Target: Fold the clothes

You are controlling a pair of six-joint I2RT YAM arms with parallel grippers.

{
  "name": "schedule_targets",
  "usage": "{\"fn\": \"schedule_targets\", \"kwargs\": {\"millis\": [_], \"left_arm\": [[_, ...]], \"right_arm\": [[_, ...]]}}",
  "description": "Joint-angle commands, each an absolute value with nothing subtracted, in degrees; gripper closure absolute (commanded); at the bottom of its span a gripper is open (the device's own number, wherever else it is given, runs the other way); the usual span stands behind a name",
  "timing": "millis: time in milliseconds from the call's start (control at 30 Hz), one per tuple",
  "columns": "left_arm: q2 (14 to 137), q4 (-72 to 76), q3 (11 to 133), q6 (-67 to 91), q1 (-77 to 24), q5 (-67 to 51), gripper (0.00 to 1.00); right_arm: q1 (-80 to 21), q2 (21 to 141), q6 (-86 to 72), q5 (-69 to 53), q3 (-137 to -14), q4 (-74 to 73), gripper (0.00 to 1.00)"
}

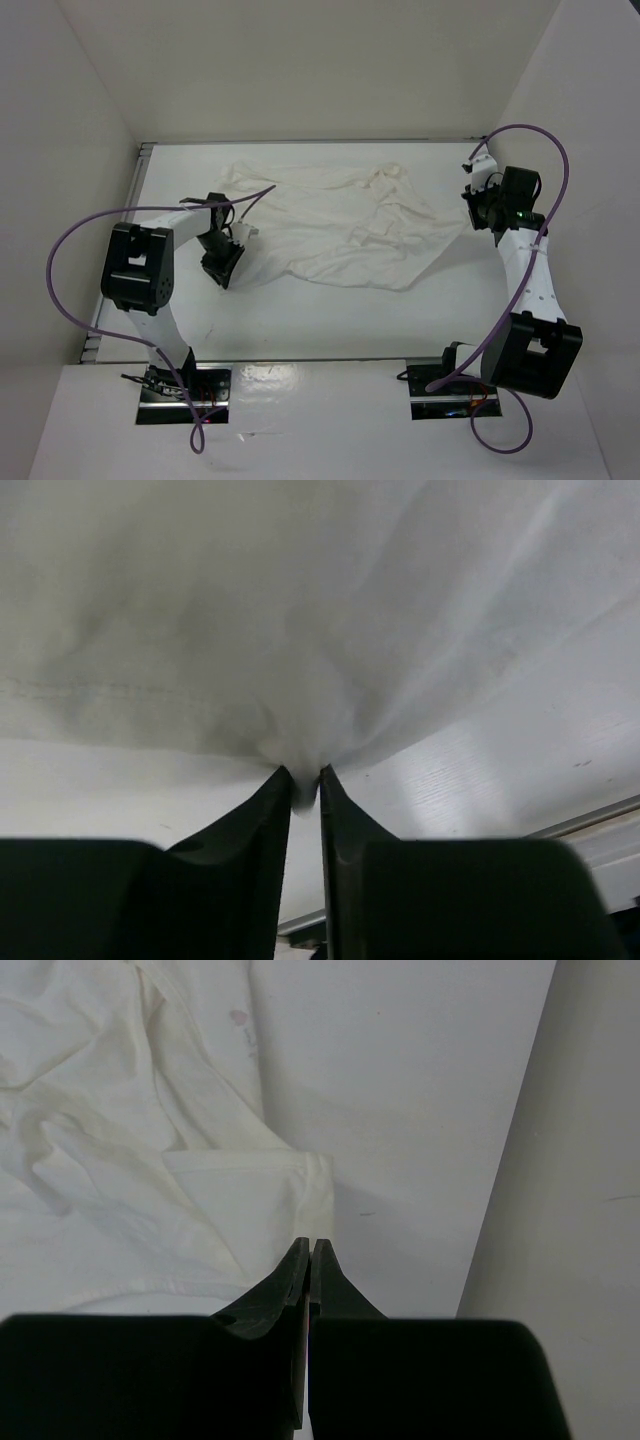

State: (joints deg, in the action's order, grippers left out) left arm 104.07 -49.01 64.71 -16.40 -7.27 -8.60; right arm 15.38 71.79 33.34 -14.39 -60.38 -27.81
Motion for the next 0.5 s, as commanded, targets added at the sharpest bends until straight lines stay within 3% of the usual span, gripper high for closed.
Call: {"fn": "schedule_targets", "kwargs": {"millis": [0, 67, 133, 467], "left_arm": [[106.1, -50.0, 65.0, -16.5, -8.2, -8.7, 0.82], [106.1, -50.0, 65.0, -16.5, -8.8, -9.2, 0.95], [105.5, -50.5, 65.6, -16.5, -9.3, -9.2, 1.00], [97.7, -57.2, 81.4, -16.5, -8.8, -8.1, 1.00]], "right_arm": [[15.8, 71.8, 33.4, -15.1, -60.2, -24.3, 1.00], [15.8, 71.8, 33.4, -15.1, -59.7, -24.3, 1.00], [16.3, 71.8, 33.4, -15.1, -59.7, -24.3, 1.00], [16.3, 71.8, 33.4, -16.2, -60.2, -24.3, 1.00]]}}
